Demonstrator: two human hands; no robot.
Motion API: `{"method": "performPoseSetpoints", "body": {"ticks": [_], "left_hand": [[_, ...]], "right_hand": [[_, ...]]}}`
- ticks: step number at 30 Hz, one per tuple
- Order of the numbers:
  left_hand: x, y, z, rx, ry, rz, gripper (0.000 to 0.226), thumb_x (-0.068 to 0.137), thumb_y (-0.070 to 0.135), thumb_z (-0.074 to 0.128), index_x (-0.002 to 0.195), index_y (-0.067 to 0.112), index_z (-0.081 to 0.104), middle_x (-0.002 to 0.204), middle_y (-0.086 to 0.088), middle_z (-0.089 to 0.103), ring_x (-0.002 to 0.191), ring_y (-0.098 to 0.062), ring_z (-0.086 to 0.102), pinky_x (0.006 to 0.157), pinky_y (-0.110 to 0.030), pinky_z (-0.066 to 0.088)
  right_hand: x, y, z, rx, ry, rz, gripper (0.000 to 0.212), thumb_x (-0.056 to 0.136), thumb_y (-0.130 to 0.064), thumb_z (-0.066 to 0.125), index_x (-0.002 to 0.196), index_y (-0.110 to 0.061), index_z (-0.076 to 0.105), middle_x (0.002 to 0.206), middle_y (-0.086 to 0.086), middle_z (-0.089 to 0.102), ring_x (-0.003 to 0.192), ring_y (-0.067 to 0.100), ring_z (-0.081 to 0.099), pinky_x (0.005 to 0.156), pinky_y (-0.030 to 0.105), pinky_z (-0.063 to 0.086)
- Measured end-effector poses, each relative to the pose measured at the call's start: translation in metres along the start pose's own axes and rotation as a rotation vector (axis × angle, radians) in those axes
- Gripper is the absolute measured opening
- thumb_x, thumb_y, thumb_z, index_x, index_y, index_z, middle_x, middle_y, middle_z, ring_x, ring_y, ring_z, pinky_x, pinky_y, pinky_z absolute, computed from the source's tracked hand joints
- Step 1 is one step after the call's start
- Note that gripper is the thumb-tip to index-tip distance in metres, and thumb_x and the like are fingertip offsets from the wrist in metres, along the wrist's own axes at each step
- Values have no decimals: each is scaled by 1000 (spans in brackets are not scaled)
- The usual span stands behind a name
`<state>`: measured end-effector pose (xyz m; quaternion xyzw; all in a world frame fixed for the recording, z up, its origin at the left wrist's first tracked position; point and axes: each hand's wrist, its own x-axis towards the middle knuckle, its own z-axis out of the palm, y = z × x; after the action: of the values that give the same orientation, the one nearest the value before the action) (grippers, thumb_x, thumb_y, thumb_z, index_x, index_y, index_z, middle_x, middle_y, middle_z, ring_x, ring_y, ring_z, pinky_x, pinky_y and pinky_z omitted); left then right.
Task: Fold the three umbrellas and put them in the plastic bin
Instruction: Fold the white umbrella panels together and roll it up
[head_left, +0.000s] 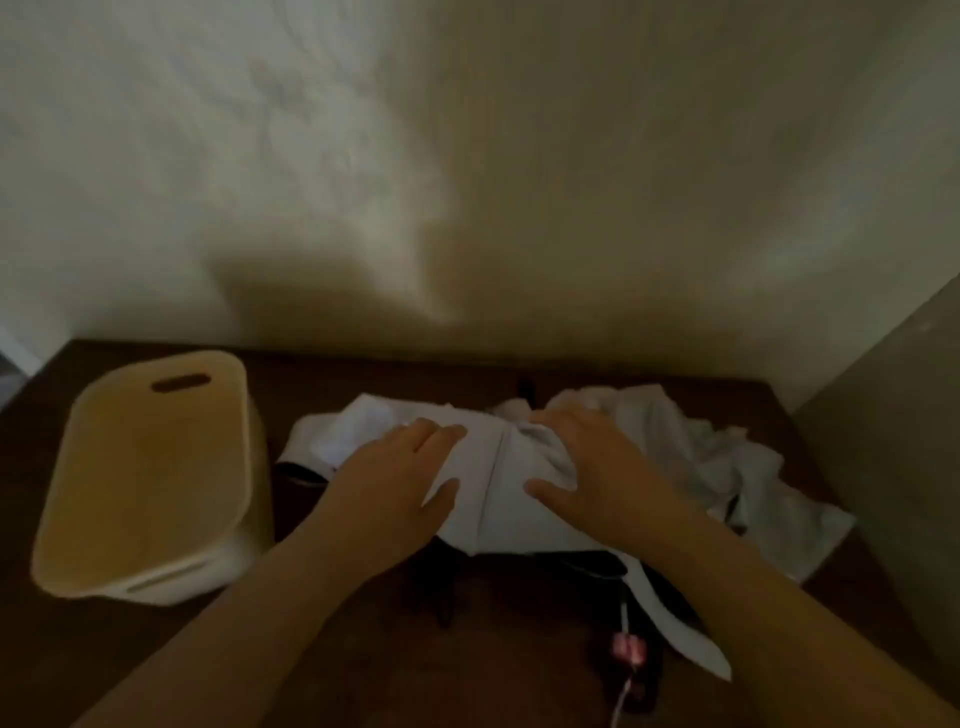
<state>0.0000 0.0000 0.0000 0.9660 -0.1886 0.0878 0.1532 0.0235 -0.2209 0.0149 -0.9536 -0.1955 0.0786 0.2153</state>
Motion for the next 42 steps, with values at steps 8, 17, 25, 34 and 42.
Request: {"method": "performPoseSetpoints", "body": {"ticks": [8,17,25,34,42], "left_hand": [[-24,-14,83,-51,-22,-90,50,86,36,47,128,11,51,125,-14,56,111,-32,57,86,-47,53],[-39,-40,155,-54,129,-47,63,85,50,37,136,13,42,134,-13,48,128,-28,44,101,-36,36],[-68,-29,175,-76,189,-44,66,90,42,52,145,14,29,140,-7,39,128,-22,39,99,-22,30],[-92,-7,161,-225,79,-114,63,92,32,54,146,17,25,142,-10,40,129,-21,39,99,-21,31],[-84,-5,168,-178,223,-218,58,90,26,56,140,22,26,122,-15,49,99,-26,56,74,-26,44]], "right_hand": [[-1,29,81,-43,34,-21,61,85,-35,66,138,-19,42,143,3,40,132,19,34,111,26,17],[3,62,134,-168,213,-138,62,83,-48,59,138,-25,43,145,-5,40,137,16,31,111,33,20],[-16,42,149,-401,253,-92,66,87,-54,51,145,-33,27,156,-10,19,145,20,1,115,42,3],[-52,16,174,-354,233,-104,60,94,-43,47,147,-27,23,155,-4,22,142,15,17,117,34,5],[-44,14,194,-146,280,-78,56,97,-26,46,148,-24,22,160,-4,6,139,20,27,114,34,24]]}}
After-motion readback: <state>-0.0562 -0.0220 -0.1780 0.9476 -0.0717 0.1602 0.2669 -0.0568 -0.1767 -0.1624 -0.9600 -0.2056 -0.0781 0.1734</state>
